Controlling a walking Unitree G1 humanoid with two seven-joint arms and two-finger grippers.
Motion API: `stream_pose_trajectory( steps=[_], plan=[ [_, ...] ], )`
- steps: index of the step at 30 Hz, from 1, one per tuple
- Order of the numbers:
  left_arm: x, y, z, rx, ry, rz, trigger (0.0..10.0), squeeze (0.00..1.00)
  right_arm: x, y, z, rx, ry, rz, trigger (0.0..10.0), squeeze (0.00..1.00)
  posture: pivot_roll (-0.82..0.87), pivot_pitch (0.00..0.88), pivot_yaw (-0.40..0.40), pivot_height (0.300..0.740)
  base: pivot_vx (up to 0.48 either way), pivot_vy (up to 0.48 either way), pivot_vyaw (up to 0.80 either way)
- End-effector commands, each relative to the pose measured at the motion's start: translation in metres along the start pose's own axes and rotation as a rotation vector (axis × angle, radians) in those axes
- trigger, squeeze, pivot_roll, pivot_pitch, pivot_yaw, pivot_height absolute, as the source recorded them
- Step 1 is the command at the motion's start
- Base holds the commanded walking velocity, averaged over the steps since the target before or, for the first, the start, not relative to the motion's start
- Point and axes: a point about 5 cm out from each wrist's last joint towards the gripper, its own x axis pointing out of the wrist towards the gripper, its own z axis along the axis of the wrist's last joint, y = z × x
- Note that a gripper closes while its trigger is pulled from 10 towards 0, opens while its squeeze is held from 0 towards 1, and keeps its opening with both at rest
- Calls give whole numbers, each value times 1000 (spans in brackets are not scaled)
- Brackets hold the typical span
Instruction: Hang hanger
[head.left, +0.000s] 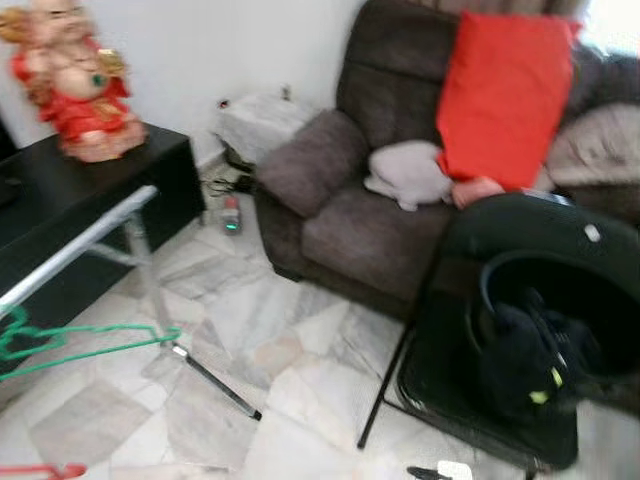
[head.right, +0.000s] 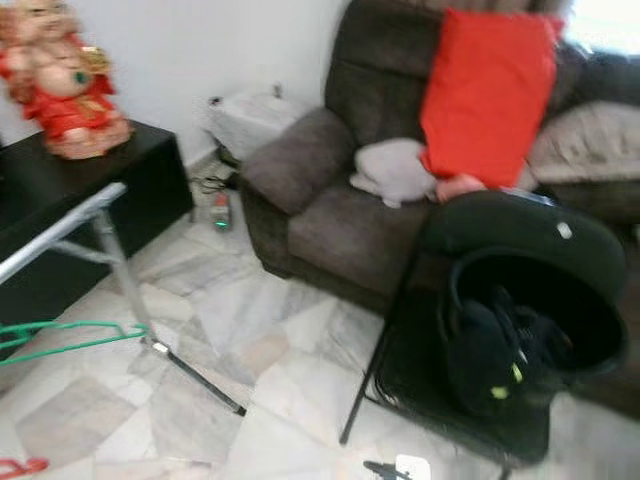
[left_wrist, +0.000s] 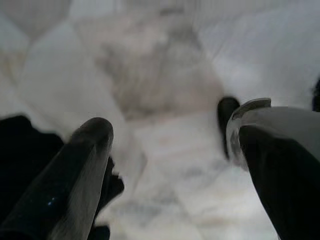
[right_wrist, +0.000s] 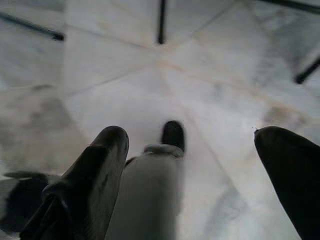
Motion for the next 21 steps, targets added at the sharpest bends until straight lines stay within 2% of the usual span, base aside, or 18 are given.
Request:
stream_pose_trajectory(
  steps=[1, 13, 21],
  plan=[
    [-1, 5, -10, 18, 31, 7, 10000, 0, 0, 4, 0, 7, 1, 11, 10000, 0, -28, 84, 17, 740, 0, 0, -763],
    [-2, 8, -12, 29, 31, 3, 10000, 0, -2, -8, -5, 12, 7, -7, 10000, 0, -28, 83, 19, 740, 0, 0, -763],
    [-2, 6, -11, 32, 32, -1, 10000, 0, -2, -11, -6, 10, 7, -11, 10000, 0, -28, 81, 20, 740, 0, 0, -763]
  ],
)
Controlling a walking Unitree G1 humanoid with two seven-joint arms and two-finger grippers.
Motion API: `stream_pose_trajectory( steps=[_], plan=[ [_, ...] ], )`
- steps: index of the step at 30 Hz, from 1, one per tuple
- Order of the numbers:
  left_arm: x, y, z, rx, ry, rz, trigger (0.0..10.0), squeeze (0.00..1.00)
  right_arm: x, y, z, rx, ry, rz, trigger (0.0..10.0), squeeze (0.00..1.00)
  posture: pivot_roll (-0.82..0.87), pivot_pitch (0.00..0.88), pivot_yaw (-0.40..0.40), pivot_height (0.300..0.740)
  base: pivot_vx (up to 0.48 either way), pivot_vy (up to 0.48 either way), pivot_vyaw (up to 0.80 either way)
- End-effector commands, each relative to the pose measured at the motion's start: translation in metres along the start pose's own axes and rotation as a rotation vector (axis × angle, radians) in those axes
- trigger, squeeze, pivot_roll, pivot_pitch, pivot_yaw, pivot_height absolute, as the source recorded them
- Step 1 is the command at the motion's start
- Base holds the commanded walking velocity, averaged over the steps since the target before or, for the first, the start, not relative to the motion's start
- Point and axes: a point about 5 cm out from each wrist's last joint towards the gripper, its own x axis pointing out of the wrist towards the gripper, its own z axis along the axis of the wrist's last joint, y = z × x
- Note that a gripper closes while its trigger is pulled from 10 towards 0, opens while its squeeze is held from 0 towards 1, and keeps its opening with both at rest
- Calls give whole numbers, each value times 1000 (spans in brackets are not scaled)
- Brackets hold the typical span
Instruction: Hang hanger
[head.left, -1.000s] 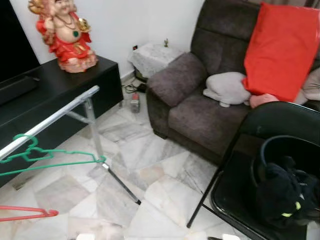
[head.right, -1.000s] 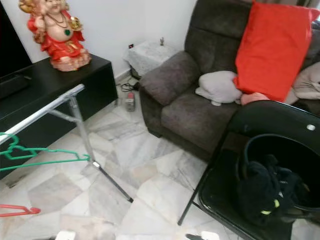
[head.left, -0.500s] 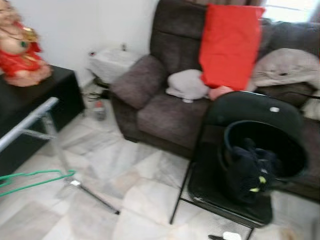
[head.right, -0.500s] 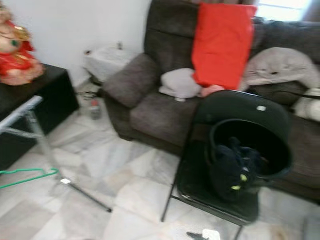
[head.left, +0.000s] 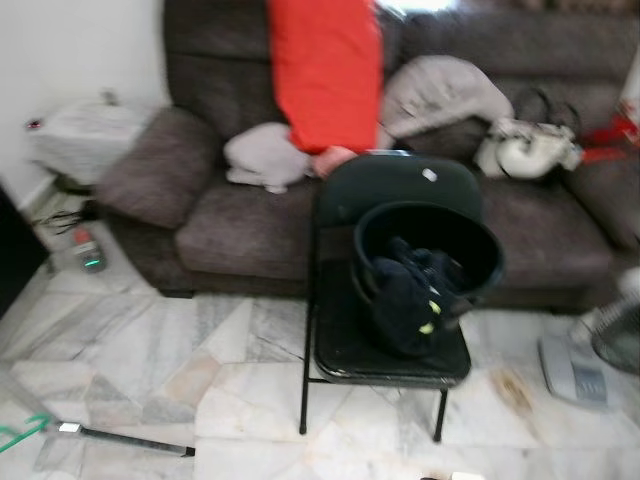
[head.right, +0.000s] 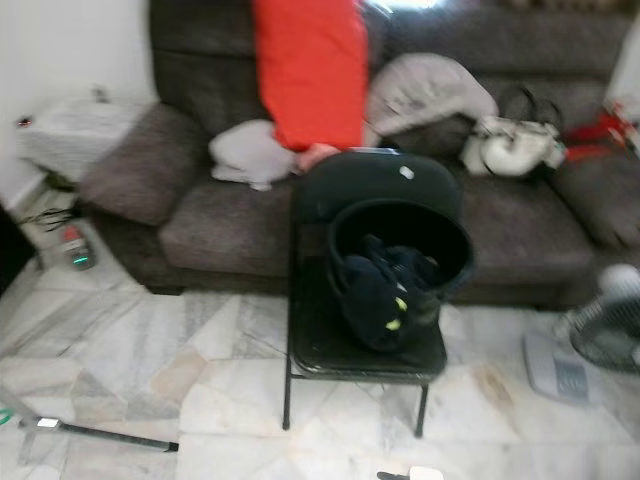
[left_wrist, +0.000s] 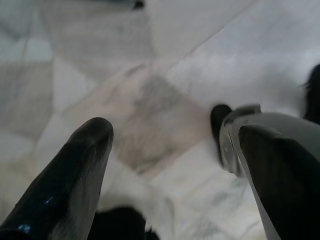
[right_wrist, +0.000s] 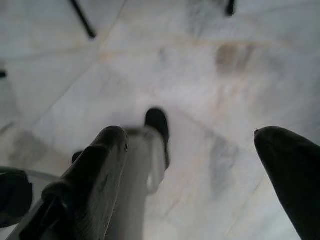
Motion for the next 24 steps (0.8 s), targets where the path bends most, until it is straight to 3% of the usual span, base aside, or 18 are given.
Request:
stream_pose_trajectory(
  steps=[1, 5, 9, 24],
  plan=[
    [-2, 4, -16, 25, 52, 3, 10000, 0, 1, 5, -2, 6, 2, 10, 10000, 0, -27, 78, 19, 740, 0, 0, -763],
    [-2, 3, -16, 27, 52, 1, 10000, 0, 1, 10, 0, 17, -12, 15, 10000, 0, -28, 72, 21, 740, 0, 0, -652],
    [-2, 3, -16, 47, 51, -5, 10000, 0, 2, 13, 1, 19, -19, 18, 10000, 0, -28, 71, 22, 740, 0, 0, 0],
    [-3, 1, -17, 66, 50, -13, 10000, 0, 1, 5, 1, 25, -29, -3, 10000, 0, -28, 43, 24, 740, 0, -465, 0]
  ],
)
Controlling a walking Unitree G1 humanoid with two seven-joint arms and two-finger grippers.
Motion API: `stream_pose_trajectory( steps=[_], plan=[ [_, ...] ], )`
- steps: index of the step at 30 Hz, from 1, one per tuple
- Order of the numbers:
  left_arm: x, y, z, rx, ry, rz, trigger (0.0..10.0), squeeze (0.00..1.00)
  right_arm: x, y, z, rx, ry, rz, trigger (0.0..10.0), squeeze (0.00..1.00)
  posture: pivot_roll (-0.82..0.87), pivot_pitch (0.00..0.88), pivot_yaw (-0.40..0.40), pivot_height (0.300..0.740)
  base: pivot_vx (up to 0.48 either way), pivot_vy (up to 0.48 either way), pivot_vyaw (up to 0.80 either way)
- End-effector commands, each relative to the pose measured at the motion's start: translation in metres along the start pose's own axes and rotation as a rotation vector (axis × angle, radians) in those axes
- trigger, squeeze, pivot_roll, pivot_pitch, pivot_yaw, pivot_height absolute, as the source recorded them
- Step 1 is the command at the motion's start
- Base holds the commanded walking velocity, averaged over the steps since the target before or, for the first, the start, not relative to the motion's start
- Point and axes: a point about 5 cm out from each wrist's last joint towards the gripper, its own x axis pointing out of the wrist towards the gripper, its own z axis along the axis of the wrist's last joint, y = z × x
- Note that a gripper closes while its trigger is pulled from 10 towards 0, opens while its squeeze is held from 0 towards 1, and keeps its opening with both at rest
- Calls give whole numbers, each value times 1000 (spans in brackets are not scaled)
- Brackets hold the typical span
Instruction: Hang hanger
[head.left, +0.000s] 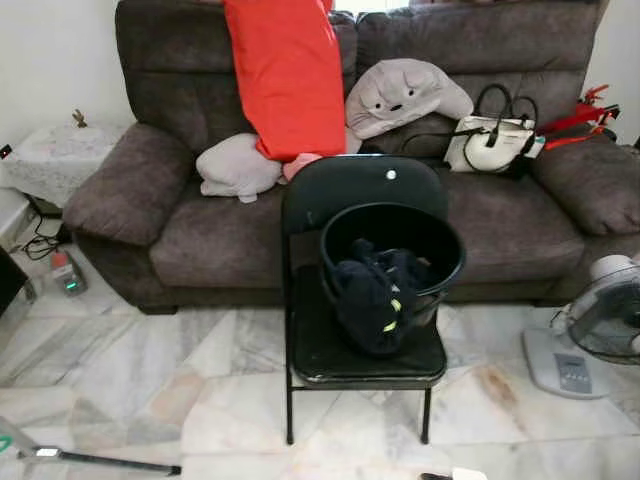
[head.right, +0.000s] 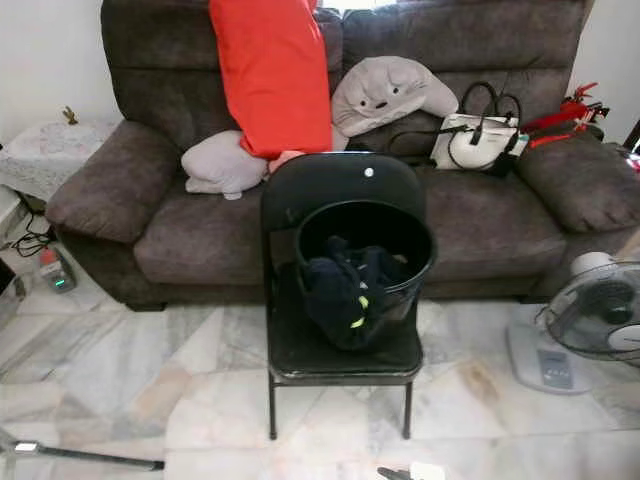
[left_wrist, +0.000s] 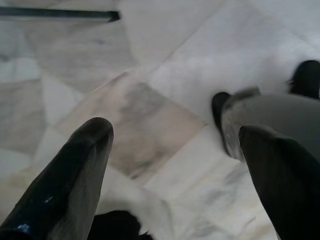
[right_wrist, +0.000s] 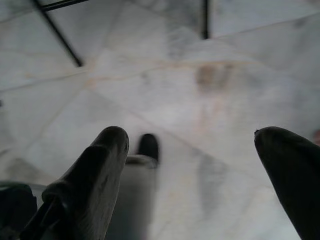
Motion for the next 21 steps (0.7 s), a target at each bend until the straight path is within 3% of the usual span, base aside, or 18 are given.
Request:
stream_pose_trajectory(
  steps=[1, 13, 21],
  plan=[
    [-1, 3, -9, 12, 30, 6, 10000, 0, 0, 3, -5, 11, 11, 3, 10000, 0, -29, 42, 24, 740, 0, -446, 0],
    [-1, 2, -6, -39, 6, 7, 10000, 0, 0, -1, -2, 17, -1, -18, 10000, 0, -29, 52, 24, 740, 0, -25, 0],
    [-1, 1, -6, -34, 7, -1, 10000, 0, 1, 9, -3, 25, -5, -7, 10000, 0, -27, 63, 24, 740, 61, 0, 0]
  ],
)
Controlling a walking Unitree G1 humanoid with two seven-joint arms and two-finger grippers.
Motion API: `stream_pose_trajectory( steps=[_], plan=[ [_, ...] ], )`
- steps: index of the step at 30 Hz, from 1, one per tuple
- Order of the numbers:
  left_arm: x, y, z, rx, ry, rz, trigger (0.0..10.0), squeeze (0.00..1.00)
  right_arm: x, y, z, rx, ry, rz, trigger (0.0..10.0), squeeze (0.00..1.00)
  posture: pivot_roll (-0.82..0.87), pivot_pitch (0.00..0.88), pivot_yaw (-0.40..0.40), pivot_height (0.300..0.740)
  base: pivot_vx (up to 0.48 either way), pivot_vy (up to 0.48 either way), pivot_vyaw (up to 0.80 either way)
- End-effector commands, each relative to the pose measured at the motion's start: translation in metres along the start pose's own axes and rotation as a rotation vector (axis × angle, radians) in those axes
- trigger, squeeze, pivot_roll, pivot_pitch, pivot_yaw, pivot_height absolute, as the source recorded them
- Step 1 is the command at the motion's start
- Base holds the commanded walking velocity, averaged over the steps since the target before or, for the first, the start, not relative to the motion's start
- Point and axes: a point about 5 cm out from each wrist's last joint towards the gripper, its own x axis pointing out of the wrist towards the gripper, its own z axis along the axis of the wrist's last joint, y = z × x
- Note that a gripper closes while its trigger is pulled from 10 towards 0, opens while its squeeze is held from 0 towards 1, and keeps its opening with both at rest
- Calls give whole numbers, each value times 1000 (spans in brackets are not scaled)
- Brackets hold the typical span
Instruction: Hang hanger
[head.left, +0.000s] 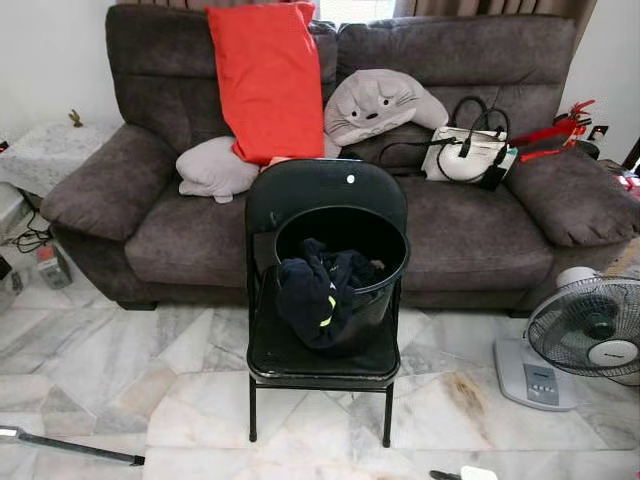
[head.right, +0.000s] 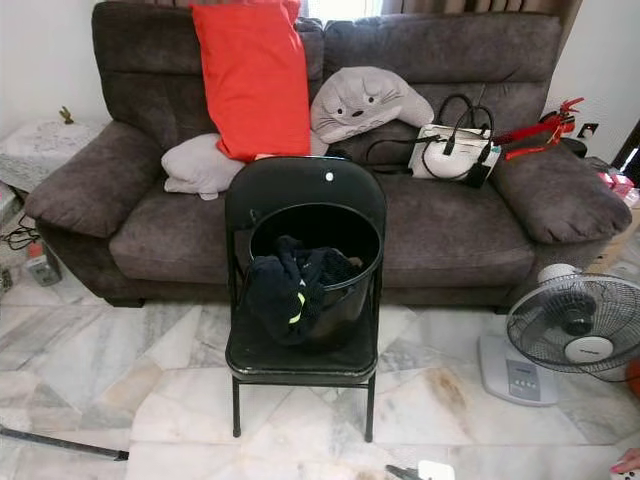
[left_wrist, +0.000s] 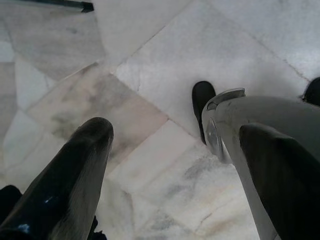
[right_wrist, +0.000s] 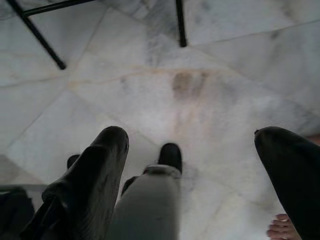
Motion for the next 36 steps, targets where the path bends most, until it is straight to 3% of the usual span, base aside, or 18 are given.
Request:
stream_pose_trajectory(
  steps=[1, 23, 29, 34, 36],
  plan=[
    [-1, 4, -4, 0, 18, 8, 10000, 0, 0, 0, -3, 11, 3, -3, 10000, 0, -26, 68, 25, 740, 262, 0, 0],
    [0, 3, -3, 3, 17, 5, 10000, 0, 0, -1, 4, 24, -25, 5, 10000, 0, -24, 78, 24, 740, 263, 0, 0],
    [0, 2, -2, -3, 10, 2, 10000, 0, 0, -2, 6, 26, -35, 8, 10000, 0, -28, 83, 25, 740, 0, 0, 0],
    [0, 5, 0, 1, 7, 5, 10000, 0, 2, 8, 21, 37, -102, 28, 10000, 0, -44, 112, 26, 740, 0, 0, 0],
    [0, 8, 2, 12, -4, 11, 10000, 0, 3, 18, 33, -24, -154, 65, 10000, 0, -72, 137, 35, 740, 0, 0, 0]
  ],
)
